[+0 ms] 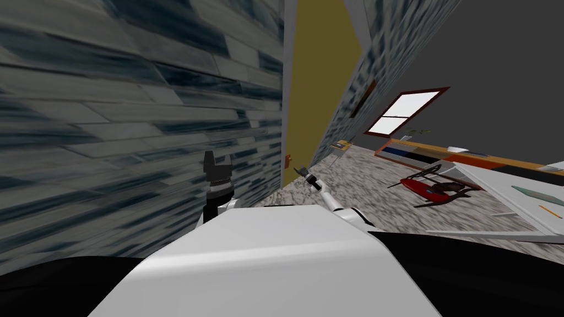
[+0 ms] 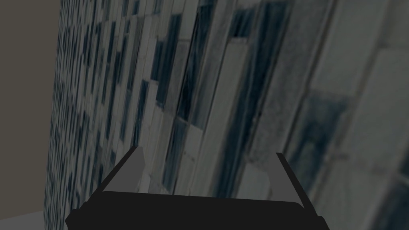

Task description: Pull the door open

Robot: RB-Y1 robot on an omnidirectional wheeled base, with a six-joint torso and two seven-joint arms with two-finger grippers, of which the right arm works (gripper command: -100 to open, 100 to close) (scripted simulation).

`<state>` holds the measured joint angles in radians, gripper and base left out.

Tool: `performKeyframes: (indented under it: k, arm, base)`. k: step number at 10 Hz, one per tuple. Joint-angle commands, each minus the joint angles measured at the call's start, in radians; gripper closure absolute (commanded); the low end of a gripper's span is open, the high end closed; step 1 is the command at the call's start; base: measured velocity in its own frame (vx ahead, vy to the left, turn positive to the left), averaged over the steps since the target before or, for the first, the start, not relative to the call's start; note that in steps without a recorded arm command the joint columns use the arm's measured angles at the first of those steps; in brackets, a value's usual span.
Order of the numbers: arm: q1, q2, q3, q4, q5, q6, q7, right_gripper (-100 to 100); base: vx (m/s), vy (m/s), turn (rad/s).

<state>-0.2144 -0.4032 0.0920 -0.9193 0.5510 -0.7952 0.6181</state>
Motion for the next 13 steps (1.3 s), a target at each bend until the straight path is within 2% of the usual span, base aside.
performKeyframes:
  k: [1, 3, 5, 10, 12, 13]
  arm:
    - [-0.017, -0.007, 0.001, 0.038, 0.013, -0.013, 0.018, -100]
    - [-0.037, -0.017, 0.003, 0.079, 0.029, -0.025, 0.036, -100]
    - [-0.036, -0.009, -0.001, 0.075, 0.023, -0.017, 0.037, -100]
    - [-0.045, 0.012, -0.009, 0.086, 0.019, 0.006, 0.058, -100]
    - [-0.046, 0.014, -0.01, 0.086, 0.019, 0.006, 0.059, -100]
    - [-0.046, 0.014, -0.01, 0.086, 0.019, 0.006, 0.059, 100]
  base:
    - [0.054, -0.037, 0.009]
    - [0.055, -0.022, 0.01]
    - [0.071, 0.017, 0.024]
    - [0.188, 0.091, 0.05]
    - [0.084, 0.038, 0.028]
    - [-0.025, -0.019, -0.005]
